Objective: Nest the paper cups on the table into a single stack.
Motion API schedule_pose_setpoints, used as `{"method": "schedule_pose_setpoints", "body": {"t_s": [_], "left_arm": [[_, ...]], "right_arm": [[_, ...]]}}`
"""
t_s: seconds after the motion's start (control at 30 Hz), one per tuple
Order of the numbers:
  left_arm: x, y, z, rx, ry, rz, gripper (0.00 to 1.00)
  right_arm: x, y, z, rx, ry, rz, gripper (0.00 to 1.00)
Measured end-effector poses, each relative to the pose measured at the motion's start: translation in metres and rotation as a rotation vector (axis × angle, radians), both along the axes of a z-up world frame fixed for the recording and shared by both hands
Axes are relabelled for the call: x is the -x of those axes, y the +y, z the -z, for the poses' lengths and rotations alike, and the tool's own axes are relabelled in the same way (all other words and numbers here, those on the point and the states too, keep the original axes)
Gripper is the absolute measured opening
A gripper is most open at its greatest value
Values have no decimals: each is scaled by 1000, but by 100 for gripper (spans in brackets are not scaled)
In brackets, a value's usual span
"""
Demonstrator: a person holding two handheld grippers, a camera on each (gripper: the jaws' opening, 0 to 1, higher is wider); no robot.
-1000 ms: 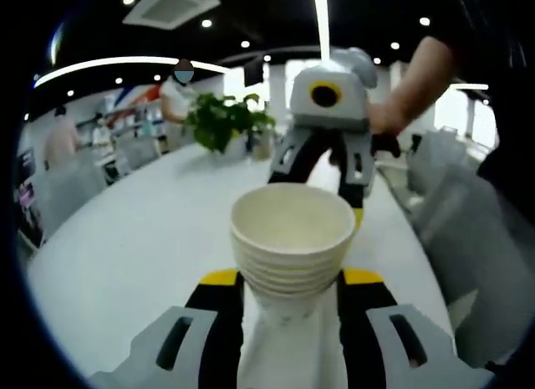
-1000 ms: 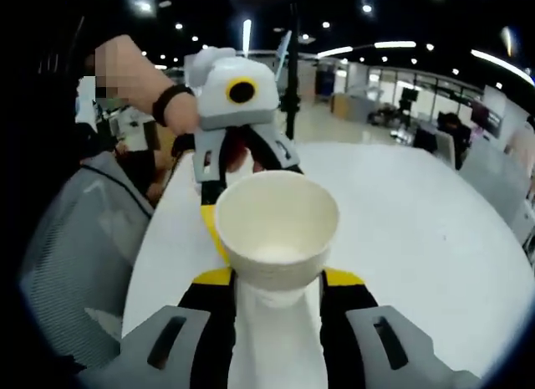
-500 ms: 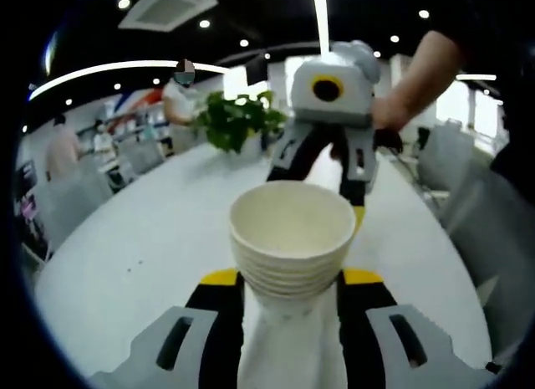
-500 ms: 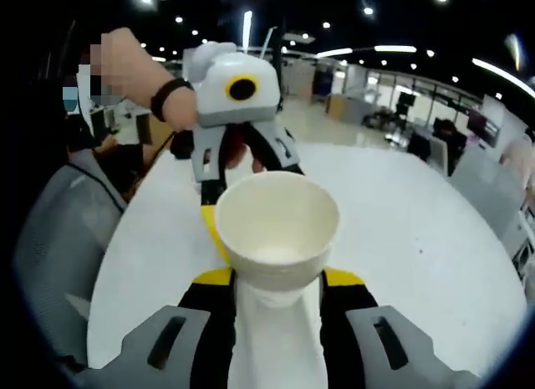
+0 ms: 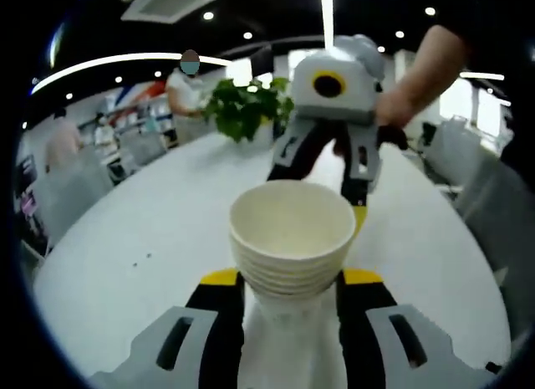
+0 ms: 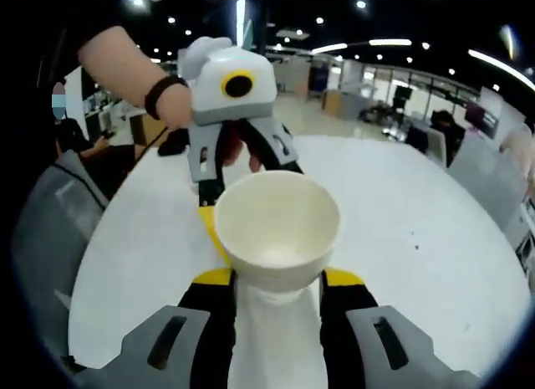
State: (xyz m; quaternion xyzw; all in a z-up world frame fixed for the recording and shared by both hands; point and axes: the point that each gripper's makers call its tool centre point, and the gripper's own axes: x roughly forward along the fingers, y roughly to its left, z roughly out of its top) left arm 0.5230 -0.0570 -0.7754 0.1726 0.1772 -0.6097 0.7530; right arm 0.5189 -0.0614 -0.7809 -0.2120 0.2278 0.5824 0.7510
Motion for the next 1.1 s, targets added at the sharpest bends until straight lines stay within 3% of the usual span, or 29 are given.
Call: {"method": "schedule_pose_setpoints", "body": {"t_s": [0.2, 0.5, 0.57, 0.7, 0.77, 0.97, 1.1], "left_arm": [[-5, 3, 16, -8, 48, -16, 42], [-6, 6, 18, -8, 74, -41, 41], [-7, 7, 22, -7, 140, -97, 44], [-9, 12, 25, -17, 150, -114, 53], [-7, 14, 24, -15, 144, -122, 58], [0, 26, 18, -3, 159, -165, 59], [7, 32, 8, 16, 149, -195, 62]], "right_arm": [[-5, 2, 16, 19, 48, 5, 35], [-7, 2, 20, 13, 77, 38, 37], [-9, -1, 22, 27, 83, 59, 41], [-8, -7, 25, 36, 95, 75, 44], [-5, -10, 25, 41, 95, 78, 44], [4, -17, 24, 46, 102, 88, 45], [14, -16, 13, 37, 93, 96, 46]]}}
